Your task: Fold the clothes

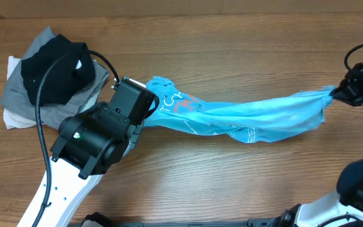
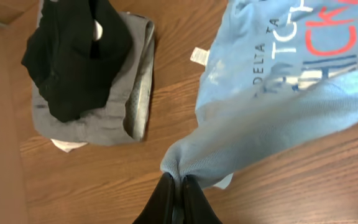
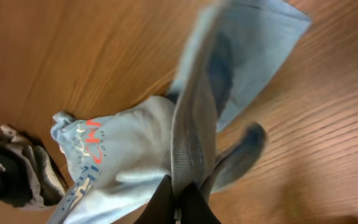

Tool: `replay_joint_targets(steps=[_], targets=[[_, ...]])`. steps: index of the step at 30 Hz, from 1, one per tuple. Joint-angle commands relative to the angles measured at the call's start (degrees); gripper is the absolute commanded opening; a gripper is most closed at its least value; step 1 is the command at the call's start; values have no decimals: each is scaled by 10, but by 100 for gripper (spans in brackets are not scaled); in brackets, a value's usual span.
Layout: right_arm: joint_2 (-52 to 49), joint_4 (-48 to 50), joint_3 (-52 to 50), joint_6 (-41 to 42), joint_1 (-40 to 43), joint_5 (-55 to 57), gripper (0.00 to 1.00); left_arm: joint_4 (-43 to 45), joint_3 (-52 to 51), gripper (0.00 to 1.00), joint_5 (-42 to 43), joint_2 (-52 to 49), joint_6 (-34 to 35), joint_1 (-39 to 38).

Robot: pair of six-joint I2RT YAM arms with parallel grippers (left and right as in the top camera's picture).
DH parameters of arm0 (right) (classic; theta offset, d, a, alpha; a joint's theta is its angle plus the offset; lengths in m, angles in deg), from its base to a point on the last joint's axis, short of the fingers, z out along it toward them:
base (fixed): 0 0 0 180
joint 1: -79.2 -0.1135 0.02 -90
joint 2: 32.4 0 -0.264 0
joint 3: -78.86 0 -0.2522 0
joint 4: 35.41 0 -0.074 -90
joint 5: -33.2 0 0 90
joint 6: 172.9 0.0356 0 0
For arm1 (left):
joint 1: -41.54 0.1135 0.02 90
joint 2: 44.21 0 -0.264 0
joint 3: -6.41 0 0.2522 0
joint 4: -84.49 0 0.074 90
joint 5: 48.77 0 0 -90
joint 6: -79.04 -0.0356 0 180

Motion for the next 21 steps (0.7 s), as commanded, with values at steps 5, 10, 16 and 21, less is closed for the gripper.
replay_joint_targets(steps=[5, 10, 16, 21], targets=[[22, 50, 5, -18, -40, -5, 4, 19, 7, 4, -17, 3, 12, 3], [-23, 116, -31, -10, -87, -5, 11, 38, 7, 4, -10, 3, 12, 3], [-115, 207, -66, 17, -139, -5, 12, 39, 7, 4, 3, 3, 12, 3], [-158, 286, -66, 27, -151, -7, 36, 39, 7, 4, 14, 3, 12, 3]])
